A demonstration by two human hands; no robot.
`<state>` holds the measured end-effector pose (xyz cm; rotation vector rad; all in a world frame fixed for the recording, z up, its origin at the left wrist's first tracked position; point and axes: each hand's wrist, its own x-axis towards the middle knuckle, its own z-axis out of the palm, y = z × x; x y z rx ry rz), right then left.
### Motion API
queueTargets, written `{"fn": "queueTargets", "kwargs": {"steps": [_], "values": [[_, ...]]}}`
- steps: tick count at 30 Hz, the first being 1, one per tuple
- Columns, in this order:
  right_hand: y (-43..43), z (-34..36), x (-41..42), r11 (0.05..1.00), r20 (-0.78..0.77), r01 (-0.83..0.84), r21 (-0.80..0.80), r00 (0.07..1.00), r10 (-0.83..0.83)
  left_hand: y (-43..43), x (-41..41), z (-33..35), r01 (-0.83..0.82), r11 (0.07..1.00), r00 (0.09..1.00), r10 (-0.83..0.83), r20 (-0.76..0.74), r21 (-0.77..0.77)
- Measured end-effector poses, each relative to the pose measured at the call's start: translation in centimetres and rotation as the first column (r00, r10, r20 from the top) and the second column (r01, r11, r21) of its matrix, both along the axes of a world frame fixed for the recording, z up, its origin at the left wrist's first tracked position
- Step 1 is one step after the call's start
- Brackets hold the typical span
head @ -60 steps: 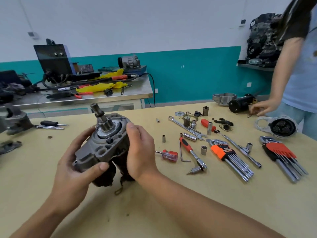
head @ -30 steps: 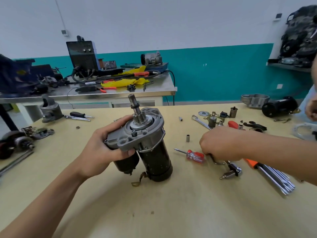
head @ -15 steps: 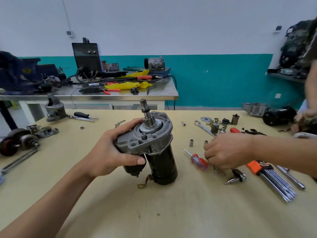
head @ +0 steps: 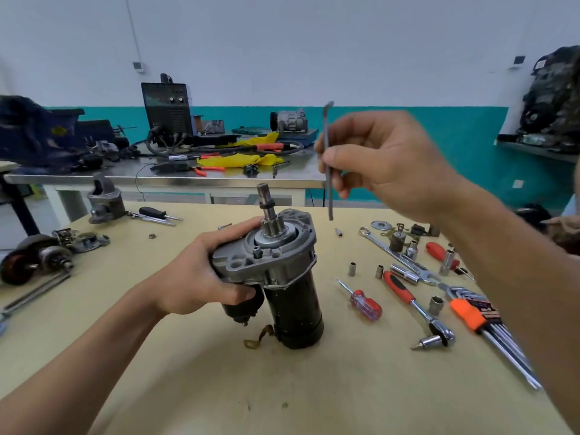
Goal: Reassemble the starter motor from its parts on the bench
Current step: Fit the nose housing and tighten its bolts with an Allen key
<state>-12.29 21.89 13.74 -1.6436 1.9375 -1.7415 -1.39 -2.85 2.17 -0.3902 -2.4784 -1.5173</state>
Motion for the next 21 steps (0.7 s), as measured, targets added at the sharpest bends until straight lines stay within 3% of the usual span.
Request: {"fn": "queueTargets", "kwargs": {"steps": [4, 12, 21], "values": [[-1.6, -1.2, -0.2, 0.999, 0.037, -0.027, 0.039, 0.999, 0.026, -0.7, -1.0, 0.8, 0.043, 0.999, 0.997, -0.043, 0.063, 0.004], [-2.5, -2.0, -1.5, 0.993, 0.131, -0.093, -0.075, 0.986, 0.102, -1.2, -1.4, 0.6, 0.097, 0.994, 0.991, -0.100, 0.094, 0.041], [-3.6, -3.1, -2.0, 0.990, 0.085, -0.126, 0.055, 0.989, 0.121, -1.0, -1.3, 0.6, 0.074, 0.995, 0.991, -0.081, 0.102, 0.066]]}}
